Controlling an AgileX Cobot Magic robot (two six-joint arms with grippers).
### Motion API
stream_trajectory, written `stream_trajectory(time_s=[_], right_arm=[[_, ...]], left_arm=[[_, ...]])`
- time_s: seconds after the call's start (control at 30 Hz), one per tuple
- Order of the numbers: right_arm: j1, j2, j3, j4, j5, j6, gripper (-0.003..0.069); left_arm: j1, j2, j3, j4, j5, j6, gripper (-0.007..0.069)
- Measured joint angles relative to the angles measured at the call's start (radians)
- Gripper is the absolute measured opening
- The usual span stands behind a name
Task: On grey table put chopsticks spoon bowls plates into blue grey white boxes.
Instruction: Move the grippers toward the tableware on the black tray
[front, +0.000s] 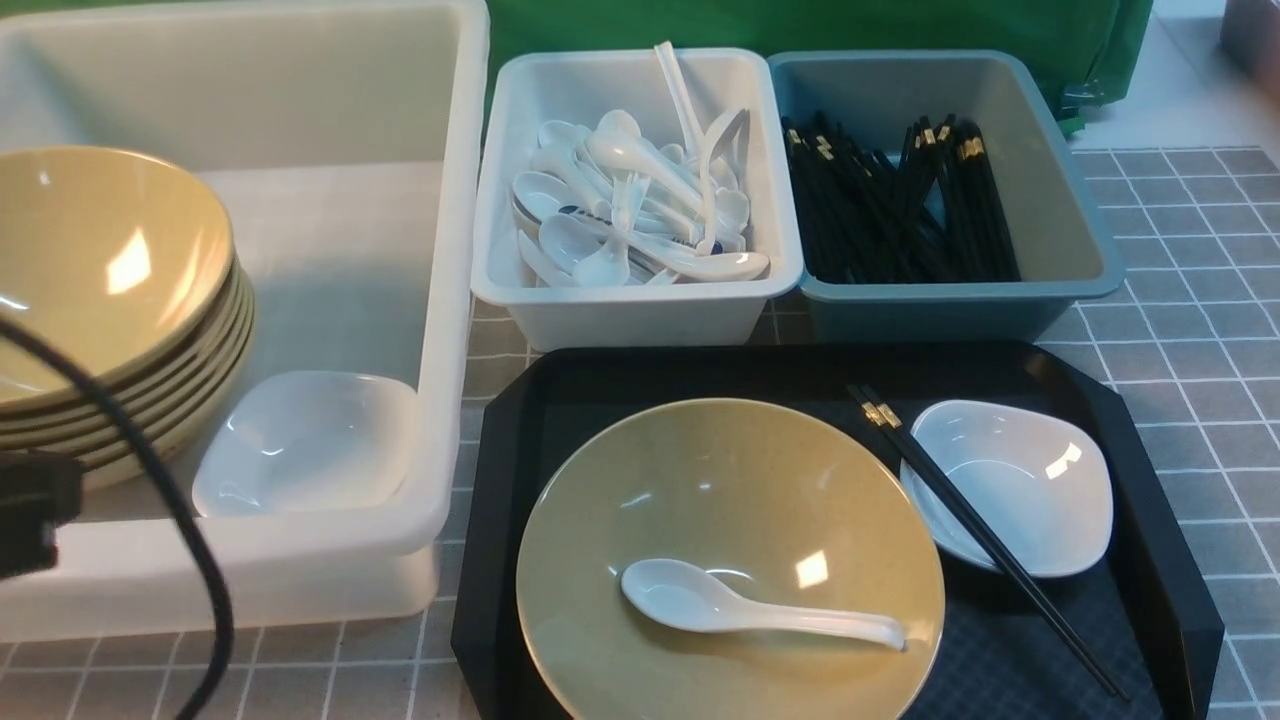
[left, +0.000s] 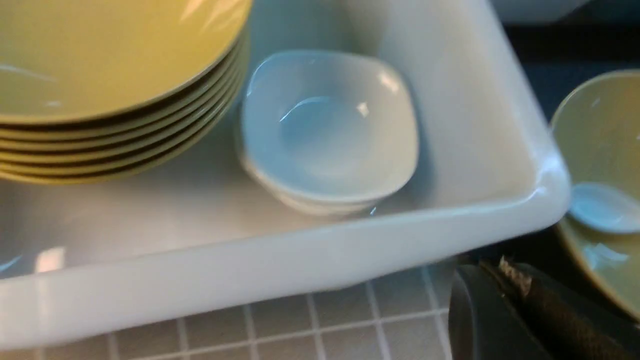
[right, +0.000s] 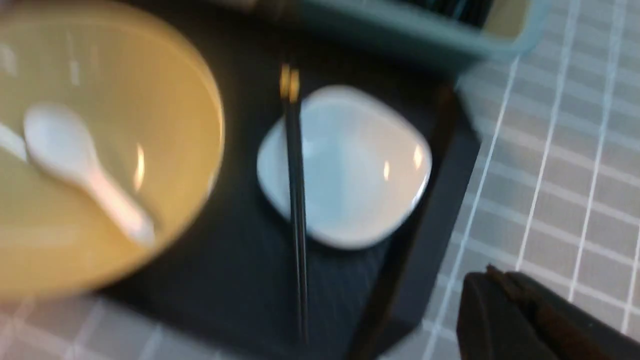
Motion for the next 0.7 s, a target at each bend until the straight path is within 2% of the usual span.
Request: stream_trajectory(time_s=[0.07,0.13,0.3,0.37,0.43,0.5,0.57,0.6,0.63,0.67,0.7], right_arm=[[0.003,0.067,-0.041,0.000,0.044,-0.027,0.0033],[0.029,0.163,-0.083,-0.004,0.071,-0.052,0.0033],[0.122,0.312,-0.102,-0.022,0.064,-0.066,0.0037],[0.177,0.407,-0.111,-0.037,0.035,-0.055,0.0047],[0.189,0.441,-0.119,-0.037,0.025,-0.051,0.0055],[0.201,0.516,-0.143,-0.037,-0.003,-0.029,0.0089],[0.202,0.571,-0.167,-0.041,-0.015,-0.020,0.0129],[0.201,0.631,-0.195,-0.044,-0.025,-0.002,0.0191],[0.200,0.638,-0.198,-0.043,-0.027,0.004,0.0199],[0.196,0.687,-0.221,-0.044,-0.042,0.024,0.0263],[0.192,0.710,-0.230,-0.044,-0.051,0.029,0.0296]], left_arm=[[-0.021,0.055,-0.050,0.043,0.047,0.016,-0.0015],[-0.094,0.137,-0.124,0.080,0.073,0.030,-0.0015],[-0.285,0.286,-0.215,0.091,0.077,0.057,-0.0015],[-0.425,0.395,-0.279,0.095,0.065,0.060,-0.0015],[-0.472,0.433,-0.299,0.096,0.057,0.060,-0.0015],[-0.575,0.511,-0.339,0.098,0.035,0.060,-0.0015],[-0.627,0.555,-0.360,0.098,0.019,0.060,-0.0015],[-0.677,0.601,-0.381,0.098,0.003,0.060,-0.0015],[-0.688,0.605,-0.383,0.098,0.000,0.060,-0.0015],[-0.727,0.639,-0.394,0.098,-0.016,0.061,-0.0015],[-0.746,0.651,-0.397,0.098,-0.021,0.062,-0.0015]])
